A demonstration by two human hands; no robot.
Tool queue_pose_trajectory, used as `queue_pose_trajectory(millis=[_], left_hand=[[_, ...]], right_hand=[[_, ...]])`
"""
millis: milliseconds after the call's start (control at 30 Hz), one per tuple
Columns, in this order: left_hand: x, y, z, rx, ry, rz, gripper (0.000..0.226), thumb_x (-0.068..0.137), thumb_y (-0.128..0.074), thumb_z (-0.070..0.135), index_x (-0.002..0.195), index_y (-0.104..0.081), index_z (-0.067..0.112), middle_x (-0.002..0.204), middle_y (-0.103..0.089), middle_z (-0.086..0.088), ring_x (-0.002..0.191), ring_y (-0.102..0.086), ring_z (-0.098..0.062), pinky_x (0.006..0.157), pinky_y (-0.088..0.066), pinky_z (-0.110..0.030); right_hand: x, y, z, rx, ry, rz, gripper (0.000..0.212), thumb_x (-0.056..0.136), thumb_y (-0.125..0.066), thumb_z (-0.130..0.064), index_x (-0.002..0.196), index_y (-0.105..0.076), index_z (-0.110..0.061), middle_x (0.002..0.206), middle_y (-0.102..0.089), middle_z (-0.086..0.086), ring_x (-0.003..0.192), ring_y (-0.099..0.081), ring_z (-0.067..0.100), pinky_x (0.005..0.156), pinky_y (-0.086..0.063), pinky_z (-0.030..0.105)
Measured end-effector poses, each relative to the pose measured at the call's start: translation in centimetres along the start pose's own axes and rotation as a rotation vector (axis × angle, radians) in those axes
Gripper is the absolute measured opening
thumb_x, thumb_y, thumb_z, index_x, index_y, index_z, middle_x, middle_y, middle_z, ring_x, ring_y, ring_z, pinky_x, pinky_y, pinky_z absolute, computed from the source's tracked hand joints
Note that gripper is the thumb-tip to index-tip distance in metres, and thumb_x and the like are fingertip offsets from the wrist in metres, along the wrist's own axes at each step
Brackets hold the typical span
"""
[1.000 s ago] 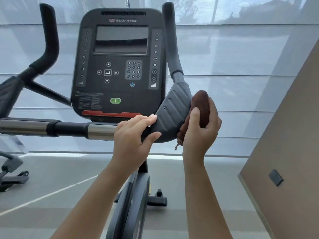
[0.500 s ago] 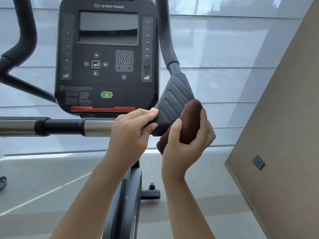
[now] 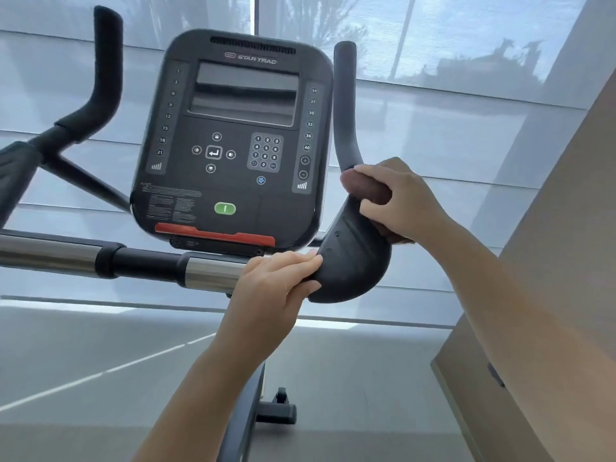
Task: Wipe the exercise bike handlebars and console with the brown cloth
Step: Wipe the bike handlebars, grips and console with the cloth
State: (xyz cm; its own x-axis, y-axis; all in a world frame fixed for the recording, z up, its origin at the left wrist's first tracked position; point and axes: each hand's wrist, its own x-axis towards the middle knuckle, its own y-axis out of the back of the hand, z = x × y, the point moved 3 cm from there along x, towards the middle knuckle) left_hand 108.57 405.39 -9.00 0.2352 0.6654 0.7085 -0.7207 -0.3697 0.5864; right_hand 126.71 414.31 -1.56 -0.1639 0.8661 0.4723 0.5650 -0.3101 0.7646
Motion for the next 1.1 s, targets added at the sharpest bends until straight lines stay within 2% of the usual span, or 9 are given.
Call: queue_pose_trajectory(millis=[233, 333, 433, 500, 567, 700, 900, 1033, 1100], left_hand=[[0.4, 0.5, -0.3, 0.057, -0.051, 0.095, 0.031, 0.074, -0.064, 0.01, 0.103, -0.067, 0.0, 0.102, -0.07, -0.01, 0.097, -0.054, -0.013, 0.085, -0.04, -0.028], [1.2, 0.6, -0.5, 0.073, -0.064, 0.091, 0.033, 0.074, -0.066, 0.011, 0.105, -0.066, -0.001, 0.105, -0.068, -0.012, 0.109, -0.058, -0.027, 0.095, -0.043, -0.042], [0.9, 0.7, -0.9, 0.145, -0.062, 0.091, 0.028, 0.079, -0.063, 0.022, 0.097, -0.07, 0.002, 0.101, -0.07, -0.011, 0.106, -0.06, -0.031, 0.096, -0.04, -0.053], [0.3, 0.7, -1.2, 0.25, -0.041, 0.104, 0.033, 0.081, -0.056, 0.034, 0.094, -0.072, 0.008, 0.094, -0.072, -0.005, 0.097, -0.064, -0.026, 0.096, -0.036, -0.048], [-0.2, 0.8, -1.4, 0.286, -0.027, 0.133, 0.035, 0.081, -0.054, 0.038, 0.092, -0.073, 0.011, 0.089, -0.072, -0.002, 0.087, -0.066, -0.023, 0.092, -0.038, -0.041], [0.2, 0.8, -1.0, 0.262, -0.025, 0.162, 0.037, 0.082, -0.055, 0.04, 0.093, -0.073, 0.01, 0.088, -0.072, -0.002, 0.084, -0.067, -0.023, 0.083, -0.038, -0.034], [0.5, 0.6, -0.9, 0.253, -0.001, 0.149, 0.039, 0.082, -0.055, 0.042, 0.093, -0.071, 0.008, 0.091, -0.072, -0.004, 0.086, -0.066, -0.024, 0.084, -0.037, -0.034], [-0.1, 1.2, -1.8, 0.272, 0.01, 0.157, 0.037, 0.082, -0.057, 0.041, 0.093, -0.071, 0.008, 0.091, -0.072, -0.004, 0.086, -0.065, -0.024, 0.085, -0.037, -0.034], [0.1, 1.3, -2.2, 0.281, 0.019, 0.164, 0.038, 0.082, -0.056, 0.041, 0.093, -0.071, 0.008, 0.091, -0.072, -0.004, 0.087, -0.065, -0.024, 0.085, -0.036, -0.034]], right_hand=[[-5.1, 0.1, -3.1, -0.124, 0.278, -0.097, 0.054, 0.069, -0.063, -0.013, 0.121, -0.059, -0.027, 0.113, -0.056, -0.003, 0.101, -0.052, 0.025, 0.088, -0.043, 0.035], [-6.5, 1.0, -3.0, -0.103, 0.393, -0.169, 0.052, 0.068, -0.061, -0.014, 0.119, -0.061, -0.022, 0.112, -0.058, -0.001, 0.102, -0.056, 0.023, 0.087, -0.047, 0.034], [-5.0, 2.1, -3.1, 0.024, 0.381, -0.204, 0.05, 0.067, -0.061, -0.016, 0.116, -0.063, -0.025, 0.109, -0.059, -0.005, 0.101, -0.054, 0.005, 0.089, -0.043, 0.02], [-3.1, 2.6, -3.5, 0.068, 0.349, -0.081, 0.049, 0.069, -0.062, -0.016, 0.116, -0.062, -0.027, 0.107, -0.057, -0.007, 0.098, -0.052, 0.002, 0.087, -0.041, 0.015], [-1.4, 1.8, -4.2, 0.0, 0.324, -0.008, 0.049, 0.073, -0.063, -0.014, 0.12, -0.059, -0.026, 0.112, -0.056, -0.004, 0.103, -0.052, 0.011, 0.091, -0.042, 0.024], [-0.6, -0.5, -4.5, -0.262, 0.305, -0.119, 0.05, 0.075, -0.061, -0.018, 0.123, -0.057, -0.029, 0.12, -0.053, -0.003, 0.105, -0.045, 0.026, 0.091, -0.039, 0.037], [-5.1, 0.0, -4.8, -0.169, 0.364, -0.09, 0.053, 0.069, -0.061, -0.015, 0.121, -0.06, -0.025, 0.114, -0.056, -0.001, 0.097, -0.052, 0.026, 0.084, -0.039, 0.027], [-8.9, -0.8, -4.9, -0.102, 0.437, -0.055, 0.051, 0.065, -0.062, -0.013, 0.115, -0.064, -0.018, 0.111, -0.06, 0.004, 0.094, -0.057, 0.028, 0.083, -0.047, 0.033], [-8.1, -0.4, -5.0, 0.0, 0.417, -0.085, 0.05, 0.066, -0.063, -0.013, 0.115, -0.064, -0.02, 0.11, -0.06, 0.001, 0.097, -0.057, 0.019, 0.086, -0.046, 0.027]])
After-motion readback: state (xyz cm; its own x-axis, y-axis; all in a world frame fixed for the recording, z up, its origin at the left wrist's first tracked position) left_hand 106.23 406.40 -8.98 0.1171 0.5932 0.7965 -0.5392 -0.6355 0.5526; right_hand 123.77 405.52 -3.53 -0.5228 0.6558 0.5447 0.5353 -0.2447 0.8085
